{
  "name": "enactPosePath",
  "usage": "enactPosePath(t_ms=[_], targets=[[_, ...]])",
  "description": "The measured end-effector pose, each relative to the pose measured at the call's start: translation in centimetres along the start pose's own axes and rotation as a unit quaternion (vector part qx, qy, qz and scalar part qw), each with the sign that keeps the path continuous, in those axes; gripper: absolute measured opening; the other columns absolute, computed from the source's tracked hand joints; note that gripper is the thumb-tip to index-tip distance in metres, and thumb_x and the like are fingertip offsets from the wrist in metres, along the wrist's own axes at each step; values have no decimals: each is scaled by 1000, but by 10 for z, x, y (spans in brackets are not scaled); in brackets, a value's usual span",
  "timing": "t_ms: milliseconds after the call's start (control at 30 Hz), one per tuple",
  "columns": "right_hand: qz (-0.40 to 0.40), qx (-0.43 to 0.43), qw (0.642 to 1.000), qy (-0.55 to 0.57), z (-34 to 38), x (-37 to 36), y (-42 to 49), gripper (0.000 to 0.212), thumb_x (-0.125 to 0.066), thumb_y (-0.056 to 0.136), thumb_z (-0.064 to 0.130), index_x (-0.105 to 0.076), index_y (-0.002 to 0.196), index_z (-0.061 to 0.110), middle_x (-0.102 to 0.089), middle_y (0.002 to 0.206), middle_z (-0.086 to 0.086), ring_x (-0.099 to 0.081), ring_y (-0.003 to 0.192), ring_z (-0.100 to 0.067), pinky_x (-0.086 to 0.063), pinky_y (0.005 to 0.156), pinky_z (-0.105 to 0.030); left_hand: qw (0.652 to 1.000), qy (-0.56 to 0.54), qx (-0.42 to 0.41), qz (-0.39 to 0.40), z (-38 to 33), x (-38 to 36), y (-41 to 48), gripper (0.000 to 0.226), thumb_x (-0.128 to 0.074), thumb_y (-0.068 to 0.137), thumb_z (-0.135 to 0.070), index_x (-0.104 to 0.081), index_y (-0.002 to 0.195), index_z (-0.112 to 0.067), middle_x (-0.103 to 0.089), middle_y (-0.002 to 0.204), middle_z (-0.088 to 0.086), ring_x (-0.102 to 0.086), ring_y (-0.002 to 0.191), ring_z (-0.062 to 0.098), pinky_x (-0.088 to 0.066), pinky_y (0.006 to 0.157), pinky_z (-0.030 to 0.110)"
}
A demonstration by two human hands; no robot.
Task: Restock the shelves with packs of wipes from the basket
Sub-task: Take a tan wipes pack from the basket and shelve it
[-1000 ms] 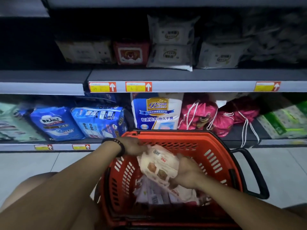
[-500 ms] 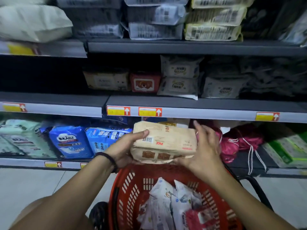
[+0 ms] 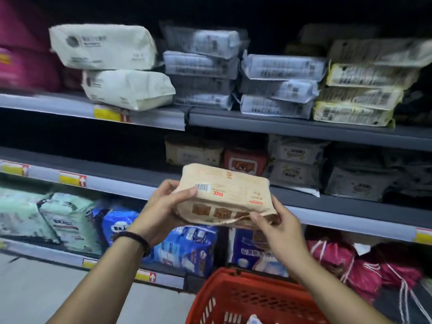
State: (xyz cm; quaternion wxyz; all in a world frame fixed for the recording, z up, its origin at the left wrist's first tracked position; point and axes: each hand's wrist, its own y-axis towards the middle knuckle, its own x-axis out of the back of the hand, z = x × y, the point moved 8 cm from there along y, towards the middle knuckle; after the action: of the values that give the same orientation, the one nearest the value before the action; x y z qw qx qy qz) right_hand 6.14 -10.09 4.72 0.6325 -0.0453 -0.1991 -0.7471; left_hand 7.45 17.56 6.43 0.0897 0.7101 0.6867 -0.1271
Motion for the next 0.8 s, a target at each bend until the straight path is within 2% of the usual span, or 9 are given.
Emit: enactPosePath(t_ms=[100, 167, 233, 333, 400, 467, 533, 667, 800], targets=[[-25, 32, 999, -5, 33, -34, 32, 62, -76, 96, 28, -52, 152, 39, -74, 122, 21, -64, 108, 10, -49, 82, -6, 995, 48, -78, -31, -41, 28, 28, 54, -85, 73, -11, -65, 123, -12, -77, 119, 12, -77, 102, 26, -62, 90, 53], [-26, 39, 999, 1, 47, -58, 54, 63, -73, 98, 29, -48, 155, 38, -72, 127, 19, -64, 112, 7, -52, 91, -16, 975, 123, -154, -98, -61, 44, 43, 52, -87, 82, -10, -68, 129, -17, -79, 116, 4, -76, 105, 15, -62, 89, 35], [-14, 28, 999, -7, 53, -81, 77, 67, -73, 99, 31, -44, 159, 36, -70, 131, 14, -66, 116, -5, -52, 95, -25, 948, 164, -217, -165, -66, 58, 52, 42, -79, 91, -5, -67, 129, -21, -77, 112, -4, -73, 95, -5, -57, 79, 13], [-20, 19, 999, -45, 53, -105, 108, 71, -74, 97, 36, -43, 160, 32, -69, 134, 4, -65, 120, -16, -53, 104, -37, 925, 199, -243, -212, -56, 76, 68, 43, -71, 96, -2, -64, 134, -21, -74, 118, -7, -68, 97, -13, -54, 80, 7], [-22, 23, 995, -98, 55, -120, 119, 67, -70, 98, 41, -44, 158, 28, -65, 140, -2, -60, 129, -25, -49, 110, -48, 908, 250, -237, -238, -51, 93, 79, 47, -70, 96, -3, -62, 137, -25, -72, 122, -7, -67, 107, -7, -55, 90, 12], [10, 16, 981, -194, 52, -137, 120, 60, -60, 102, 46, -41, 157, 32, -61, 145, 0, -51, 138, -31, -41, 111, -53, 883, 312, -230, -265, -48, 106, 89, 58, -73, 92, 0, -57, 141, -25, -66, 130, -1, -63, 123, 14, -52, 104, 31], [69, -1, 959, -274, 45, -152, 115, 59, -51, 106, 49, -33, 160, 36, -57, 148, 2, -44, 142, -32, -33, 108, -54, 867, 381, -182, -264, -40, 109, 99, 69, -75, 89, -1, -46, 149, -17, -59, 139, 10, -55, 132, 30, -45, 110, 41], [118, -5, 943, -311, 34, -157, 120, 69, -51, 106, 47, -18, 166, 37, -49, 153, 3, -36, 141, -31, -30, 109, -52, 777, 550, -91, -294, -26, 104, 103, 107, -77, 90, -36, -6, 166, -14, -44, 160, 10, -35, 148, 38, -30, 111, 61], [170, 18, 941, -291, 35, -146, 120, 76, -58, 99, 54, -22, 165, 41, -51, 154, 2, -41, 143, -34, -38, 115, -52, 779, 530, -73, -326, -25, 104, 99, 107, -73, 93, -39, 1, 167, -14, -29, 167, 18, -36, 145, 45, -27, 112, 64]])
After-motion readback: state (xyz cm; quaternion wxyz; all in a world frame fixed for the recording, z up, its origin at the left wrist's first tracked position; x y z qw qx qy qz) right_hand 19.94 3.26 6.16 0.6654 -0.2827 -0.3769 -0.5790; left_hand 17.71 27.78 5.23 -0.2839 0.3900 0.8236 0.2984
